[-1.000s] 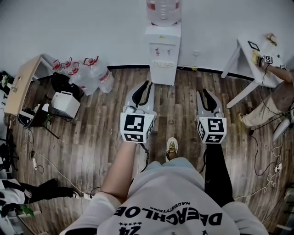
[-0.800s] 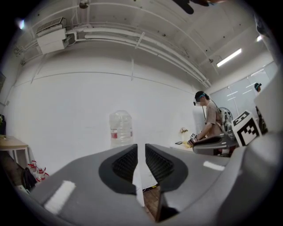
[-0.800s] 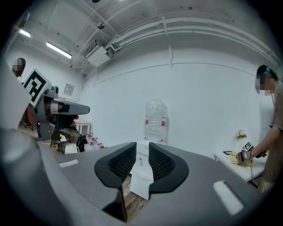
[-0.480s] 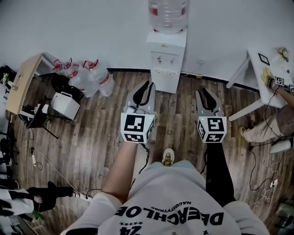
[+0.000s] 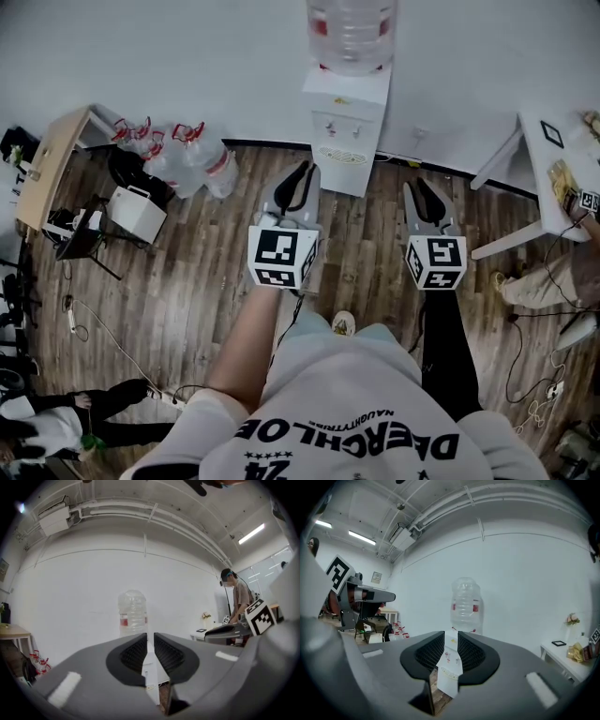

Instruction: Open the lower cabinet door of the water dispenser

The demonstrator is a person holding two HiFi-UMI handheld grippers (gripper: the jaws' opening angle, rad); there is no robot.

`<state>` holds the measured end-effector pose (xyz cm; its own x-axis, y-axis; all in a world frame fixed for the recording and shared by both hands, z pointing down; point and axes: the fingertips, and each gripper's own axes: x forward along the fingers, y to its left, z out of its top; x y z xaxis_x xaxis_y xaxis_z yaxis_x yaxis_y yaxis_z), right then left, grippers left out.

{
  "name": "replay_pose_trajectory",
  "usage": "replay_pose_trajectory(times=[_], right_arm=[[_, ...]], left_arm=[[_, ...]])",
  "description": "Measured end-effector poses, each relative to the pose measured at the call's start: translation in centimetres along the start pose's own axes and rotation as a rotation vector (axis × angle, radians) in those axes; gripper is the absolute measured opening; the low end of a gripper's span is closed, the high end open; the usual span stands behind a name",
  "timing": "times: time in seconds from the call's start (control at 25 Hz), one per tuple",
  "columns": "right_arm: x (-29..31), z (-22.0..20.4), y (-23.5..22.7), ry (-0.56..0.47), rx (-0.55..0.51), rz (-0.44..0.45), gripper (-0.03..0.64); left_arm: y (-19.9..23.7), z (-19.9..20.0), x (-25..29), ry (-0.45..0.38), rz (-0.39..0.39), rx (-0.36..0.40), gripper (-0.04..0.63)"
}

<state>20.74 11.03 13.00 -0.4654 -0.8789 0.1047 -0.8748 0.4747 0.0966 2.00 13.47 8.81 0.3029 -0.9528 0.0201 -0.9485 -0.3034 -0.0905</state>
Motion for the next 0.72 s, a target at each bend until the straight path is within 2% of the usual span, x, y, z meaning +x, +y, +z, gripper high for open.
replay_pose_trajectory(times=[0.4,0.72], right_arm=[[3.1,-0.6,-1.1,0.011,0.020,0.008,0.067],[7.8,-0.5,-3.2,0.014,0.031,-0.008,0.067]], left_arm=[[1.3,-0.1,2.9,0.013,0.004,0.017,0.055],[3.1,-0.9,7.8,0.005,-0.025,0.000,0.055]])
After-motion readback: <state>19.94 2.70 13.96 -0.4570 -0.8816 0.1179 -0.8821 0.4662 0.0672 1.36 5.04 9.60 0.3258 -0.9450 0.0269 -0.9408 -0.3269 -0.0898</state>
